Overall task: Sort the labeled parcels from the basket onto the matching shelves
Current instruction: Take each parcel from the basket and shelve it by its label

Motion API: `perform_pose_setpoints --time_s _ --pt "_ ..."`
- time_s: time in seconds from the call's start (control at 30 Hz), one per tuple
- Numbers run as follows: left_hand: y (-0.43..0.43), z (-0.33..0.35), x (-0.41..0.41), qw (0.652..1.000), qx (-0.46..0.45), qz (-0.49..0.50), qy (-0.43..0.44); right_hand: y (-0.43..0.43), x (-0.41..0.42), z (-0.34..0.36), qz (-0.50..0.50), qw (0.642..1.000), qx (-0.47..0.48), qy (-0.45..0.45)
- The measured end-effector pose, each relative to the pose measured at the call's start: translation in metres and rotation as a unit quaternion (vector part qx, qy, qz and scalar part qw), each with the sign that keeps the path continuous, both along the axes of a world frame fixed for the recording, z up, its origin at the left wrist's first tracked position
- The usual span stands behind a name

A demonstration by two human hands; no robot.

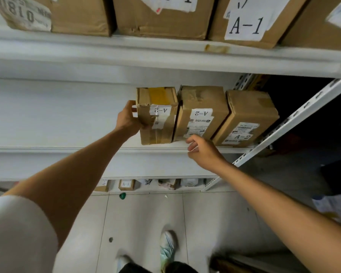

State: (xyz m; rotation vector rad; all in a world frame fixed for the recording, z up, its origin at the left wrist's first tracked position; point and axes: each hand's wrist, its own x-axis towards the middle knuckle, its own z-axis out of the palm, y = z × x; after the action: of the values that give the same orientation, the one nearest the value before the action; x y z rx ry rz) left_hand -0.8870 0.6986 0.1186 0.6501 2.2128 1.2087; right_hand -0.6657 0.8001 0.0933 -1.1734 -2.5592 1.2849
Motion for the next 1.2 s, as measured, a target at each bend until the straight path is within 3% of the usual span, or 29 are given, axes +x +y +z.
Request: perform_pose_setpoints --time_s 0.33,0.63,0.87,1.0,1.2 --pt "-0.036 -0.005 -0.005 0.999 -0.030 0.014 -0.043 -0.015 -0.032 0.010 0.115 0.993 0.000 -0.017" --pt "-0.200 0.019 -0.009 0.968 -0.197 0.017 0.152 -0.111 -0.124 0.050 0.301 0.951 0.066 0.016" --pt "-0.384 0.063 0.032 0.941 -0.244 0.170 0.163 -0.261 -0.178 0.093 0.495 0.861 0.117 0.022" --pt "-0.490 0.080 0.087 0.912 -0.250 0.295 0.139 -0.374 -0.182 0.114 0.587 0.793 0.140 0.079" --pt "-0.620 0.078 0.206 0.845 -0.276 0.451 0.084 -0.546 -0.141 0.127 0.753 0.631 0.145 0.118"
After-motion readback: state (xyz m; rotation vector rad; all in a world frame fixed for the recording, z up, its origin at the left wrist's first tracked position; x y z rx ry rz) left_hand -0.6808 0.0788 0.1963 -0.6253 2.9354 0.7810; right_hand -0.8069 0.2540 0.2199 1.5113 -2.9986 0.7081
